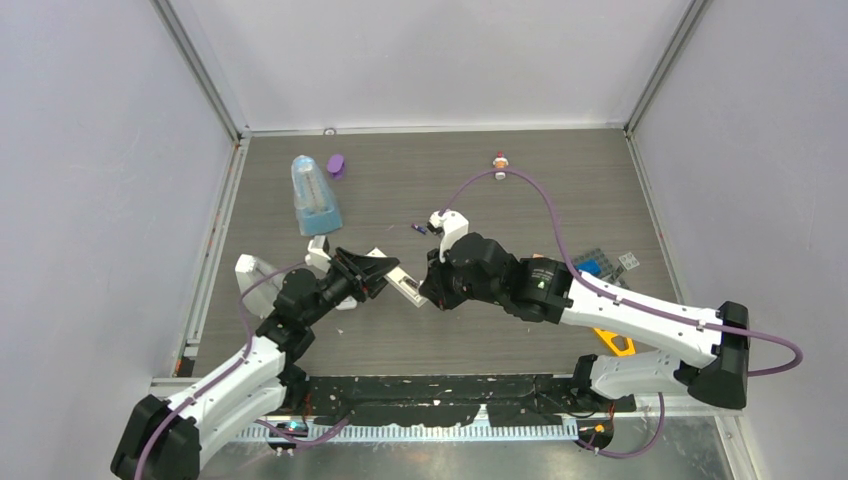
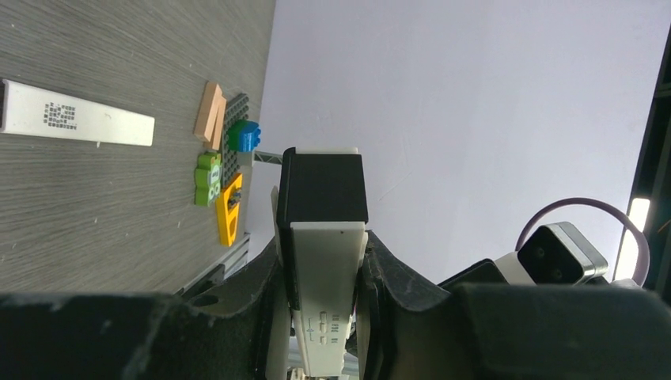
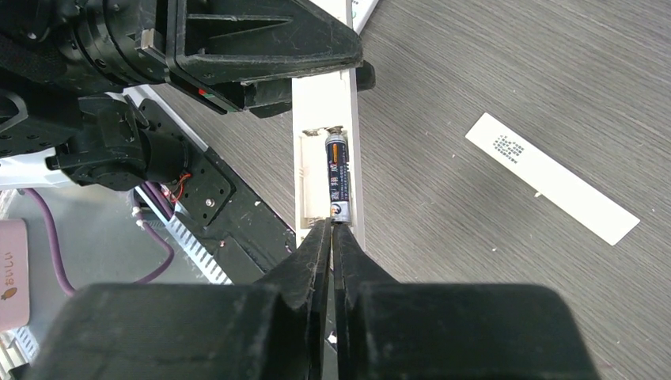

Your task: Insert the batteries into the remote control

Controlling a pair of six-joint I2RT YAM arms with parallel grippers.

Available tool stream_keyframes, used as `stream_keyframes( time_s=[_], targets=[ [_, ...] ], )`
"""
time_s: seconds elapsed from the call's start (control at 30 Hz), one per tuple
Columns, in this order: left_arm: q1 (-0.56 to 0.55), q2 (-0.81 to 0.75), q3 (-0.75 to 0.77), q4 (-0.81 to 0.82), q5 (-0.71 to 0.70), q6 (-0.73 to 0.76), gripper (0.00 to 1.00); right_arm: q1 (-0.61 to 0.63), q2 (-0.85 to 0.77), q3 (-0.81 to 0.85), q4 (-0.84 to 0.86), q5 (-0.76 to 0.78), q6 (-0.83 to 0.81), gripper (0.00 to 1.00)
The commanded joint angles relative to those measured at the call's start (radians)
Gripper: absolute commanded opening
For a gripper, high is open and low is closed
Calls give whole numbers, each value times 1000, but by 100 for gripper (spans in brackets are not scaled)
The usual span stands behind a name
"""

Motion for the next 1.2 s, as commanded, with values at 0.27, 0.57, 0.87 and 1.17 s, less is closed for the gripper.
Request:
stream_keyframes(
  time_s=[0.27, 0.57, 0.87, 1.17],
  targets=[
    [2, -51, 111, 34, 84, 96, 0, 5, 57, 58, 27, -4, 6, 5],
    [-1, -61, 164, 39, 137, 189, 0, 4, 94, 82, 21, -35, -5, 5],
    [-2, -120, 181, -42, 101, 308, 0, 2, 90, 87, 16, -30, -1, 5],
    [0, -242, 265, -423, -109, 653, 0, -4, -56, 36, 82, -3, 4, 16]
  ],
)
